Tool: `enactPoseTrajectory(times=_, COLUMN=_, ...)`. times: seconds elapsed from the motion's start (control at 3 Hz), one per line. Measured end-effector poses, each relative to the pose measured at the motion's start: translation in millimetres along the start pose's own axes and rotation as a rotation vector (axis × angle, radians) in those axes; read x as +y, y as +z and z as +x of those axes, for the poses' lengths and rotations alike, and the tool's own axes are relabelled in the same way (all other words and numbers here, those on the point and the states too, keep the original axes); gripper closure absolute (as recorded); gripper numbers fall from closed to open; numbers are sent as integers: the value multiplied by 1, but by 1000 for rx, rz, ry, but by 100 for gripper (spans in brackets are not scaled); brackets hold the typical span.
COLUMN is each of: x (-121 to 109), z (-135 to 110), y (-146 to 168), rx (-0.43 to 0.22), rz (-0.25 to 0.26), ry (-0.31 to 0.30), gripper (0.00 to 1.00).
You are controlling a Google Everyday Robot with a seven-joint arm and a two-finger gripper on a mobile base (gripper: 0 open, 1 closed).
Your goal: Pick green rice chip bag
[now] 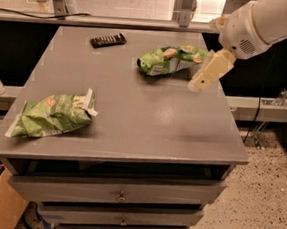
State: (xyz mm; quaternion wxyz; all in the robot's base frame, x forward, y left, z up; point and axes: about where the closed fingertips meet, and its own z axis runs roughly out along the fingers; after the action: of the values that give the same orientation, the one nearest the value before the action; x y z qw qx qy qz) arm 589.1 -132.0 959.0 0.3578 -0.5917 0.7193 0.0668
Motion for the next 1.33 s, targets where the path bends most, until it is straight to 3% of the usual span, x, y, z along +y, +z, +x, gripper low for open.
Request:
enactPoseTrajectory(times=0.33, x=-18, z=-5, y=38, rx=-66, rz=20, ry=-6, gripper=0)
enactPoseTrajectory(times=1.0, x=-50, z=13, y=119, rx=-47, rz=-28, ry=-53, gripper=0)
enactPoseTrajectory(times=1.33, x=-59, z=10, y=145, rx=-51, rz=-50, ry=-63, gripper=14)
